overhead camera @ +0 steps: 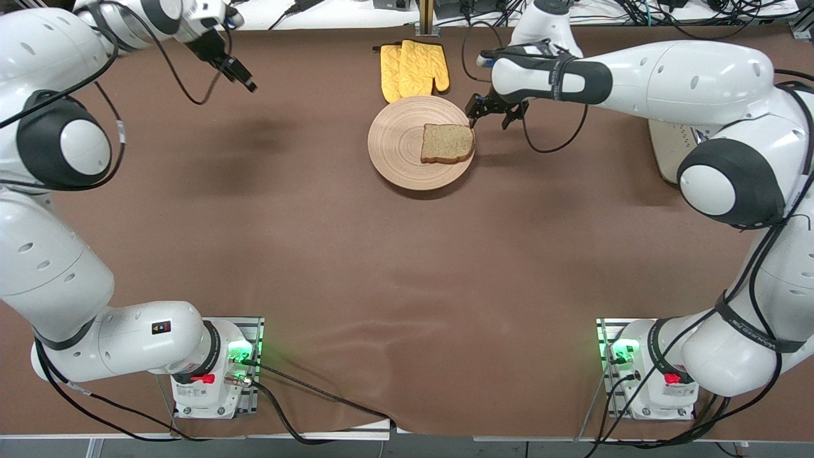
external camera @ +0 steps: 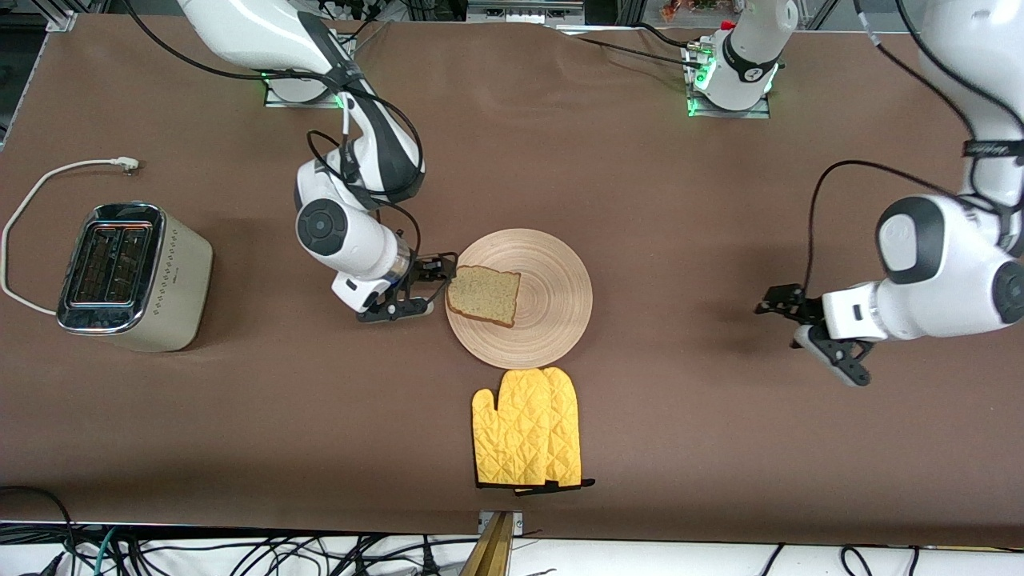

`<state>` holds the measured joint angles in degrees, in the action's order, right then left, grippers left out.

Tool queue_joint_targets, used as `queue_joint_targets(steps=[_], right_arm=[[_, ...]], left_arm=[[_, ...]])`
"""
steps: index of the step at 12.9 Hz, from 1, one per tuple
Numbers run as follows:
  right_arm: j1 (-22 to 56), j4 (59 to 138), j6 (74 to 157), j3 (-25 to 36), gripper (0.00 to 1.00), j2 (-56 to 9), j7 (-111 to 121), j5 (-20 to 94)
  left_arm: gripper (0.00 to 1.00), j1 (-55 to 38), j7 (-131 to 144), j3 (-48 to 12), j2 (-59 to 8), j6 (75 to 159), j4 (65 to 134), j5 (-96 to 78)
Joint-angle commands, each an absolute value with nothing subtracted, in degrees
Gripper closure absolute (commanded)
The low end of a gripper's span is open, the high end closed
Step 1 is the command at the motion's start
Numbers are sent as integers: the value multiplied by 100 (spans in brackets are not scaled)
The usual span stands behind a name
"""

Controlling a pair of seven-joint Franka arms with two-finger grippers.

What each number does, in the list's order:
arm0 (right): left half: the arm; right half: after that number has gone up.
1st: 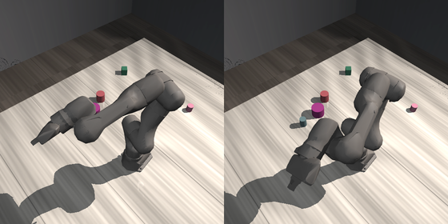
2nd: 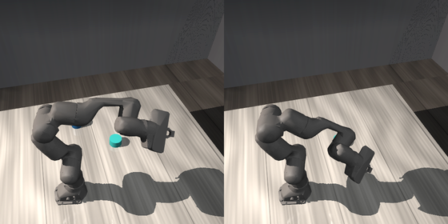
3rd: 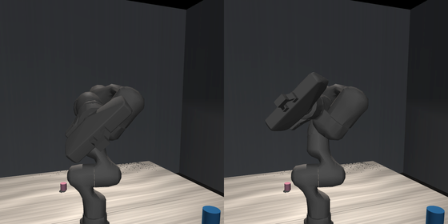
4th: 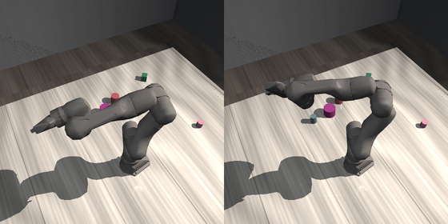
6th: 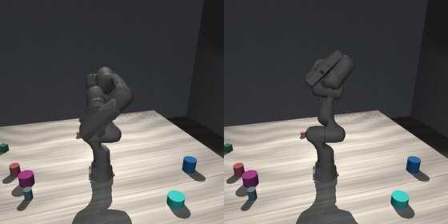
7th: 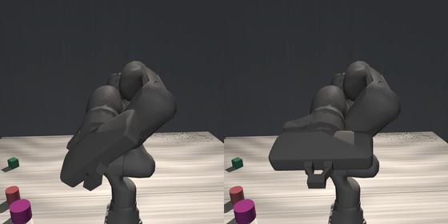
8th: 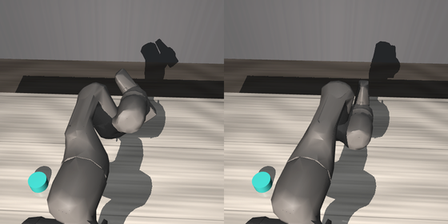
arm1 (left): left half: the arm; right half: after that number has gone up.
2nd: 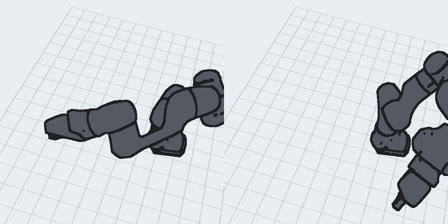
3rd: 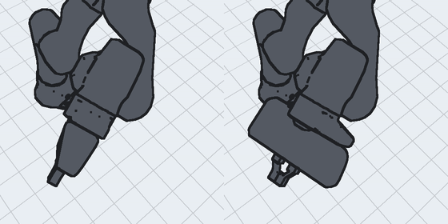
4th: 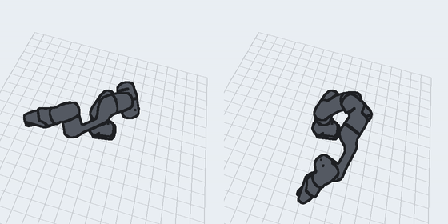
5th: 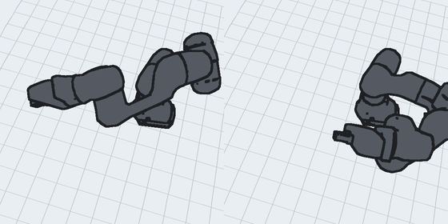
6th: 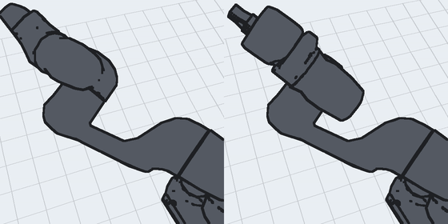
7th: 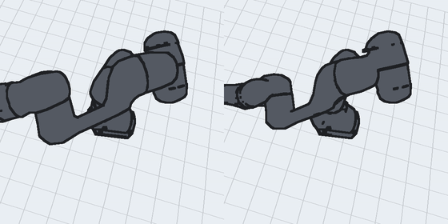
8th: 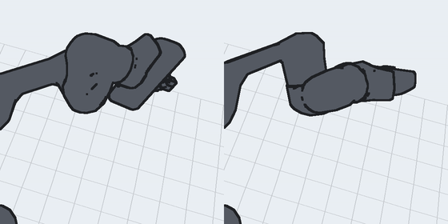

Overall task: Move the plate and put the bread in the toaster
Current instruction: 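Grasp the bread slice with the right gripper while the left gripper withdraws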

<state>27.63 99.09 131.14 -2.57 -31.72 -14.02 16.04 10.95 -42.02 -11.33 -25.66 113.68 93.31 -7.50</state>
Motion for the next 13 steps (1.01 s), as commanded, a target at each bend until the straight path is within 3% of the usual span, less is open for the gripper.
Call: queue_joint_targets(steps=[1,4,5,8,10,13], right_arm=[[2847,9896,13428,-299,1,-3278,-1608,1819],[2971,9888,13693,-299,13,-3445,-1731,1828],[2971,9888,13772,-299,16,-3506,-1731,1828],[2962,9879,13966,-299,28,-3621,-1731,1828],[2962,9879,13992,-299,42,-3639,-1731,1828],[2962,9879,14080,-308,65,-3700,-1731,1837]], left_arm=[[0,1046,-4175,-1143,-1900,10884,9274,-37],[0,941,-3221,-1134,-1741,9365,8283,88],[0,740,-2877,-1116,-1584,9195,8227,131],[0,380,-1781,-898,-890,9298,8761,421],[0,238,-454,-642,-459,9517,9164,431],[0,98,-114,-554,437,10352,10473,466]])
